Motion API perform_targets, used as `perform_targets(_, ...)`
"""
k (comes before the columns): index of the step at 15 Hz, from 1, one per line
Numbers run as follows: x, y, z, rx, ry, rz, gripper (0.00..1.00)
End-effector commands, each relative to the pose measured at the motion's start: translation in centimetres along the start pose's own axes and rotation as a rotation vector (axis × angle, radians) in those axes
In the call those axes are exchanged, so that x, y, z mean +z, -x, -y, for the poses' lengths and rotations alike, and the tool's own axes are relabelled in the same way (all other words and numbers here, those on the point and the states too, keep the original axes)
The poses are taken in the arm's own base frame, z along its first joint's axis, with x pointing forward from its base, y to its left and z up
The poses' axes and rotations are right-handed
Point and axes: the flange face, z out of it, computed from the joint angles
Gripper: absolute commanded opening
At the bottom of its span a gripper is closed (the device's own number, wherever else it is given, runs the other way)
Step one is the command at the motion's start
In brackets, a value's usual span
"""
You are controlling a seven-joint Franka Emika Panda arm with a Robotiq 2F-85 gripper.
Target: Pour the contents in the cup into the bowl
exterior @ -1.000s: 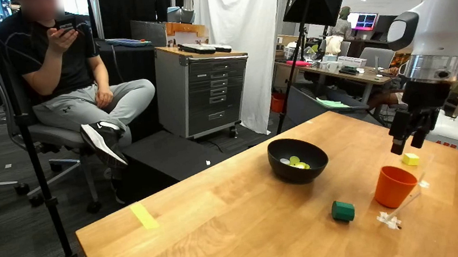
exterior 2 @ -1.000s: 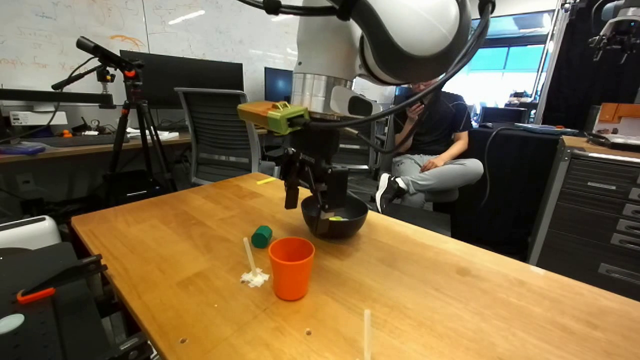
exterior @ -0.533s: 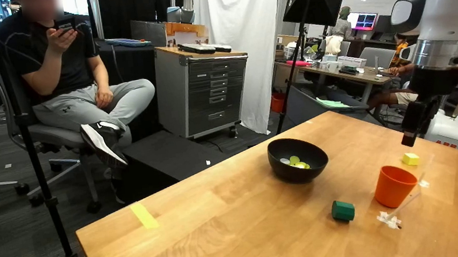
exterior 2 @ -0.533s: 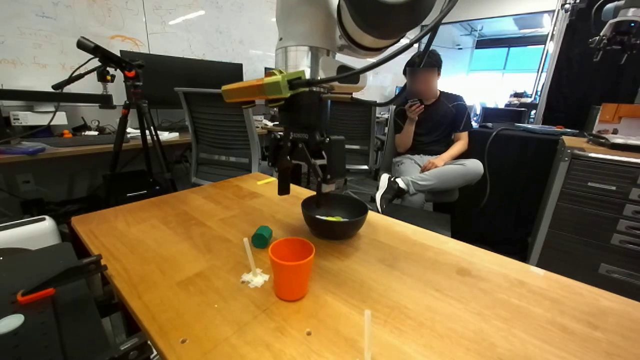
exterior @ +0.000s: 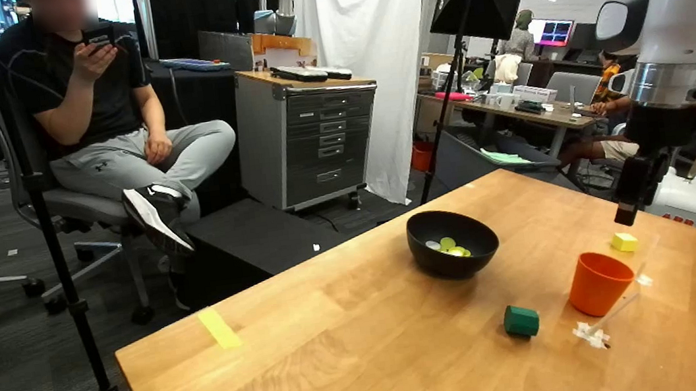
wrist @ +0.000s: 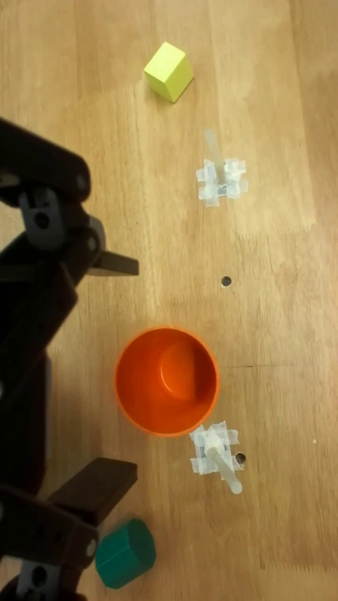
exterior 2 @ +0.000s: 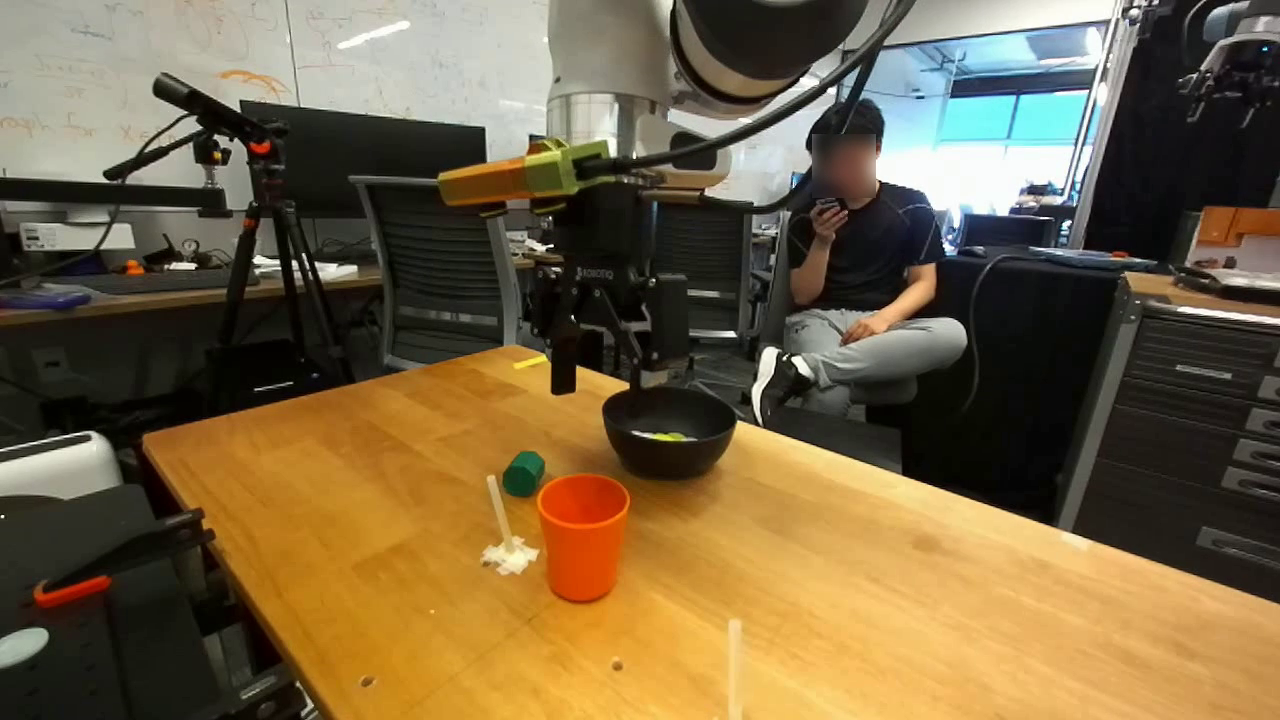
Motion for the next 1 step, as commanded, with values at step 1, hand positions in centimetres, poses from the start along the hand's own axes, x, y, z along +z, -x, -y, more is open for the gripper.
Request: perform_targets(1,0.04,-0.05,-0.02,0.000,-0.001,0.000,1.00)
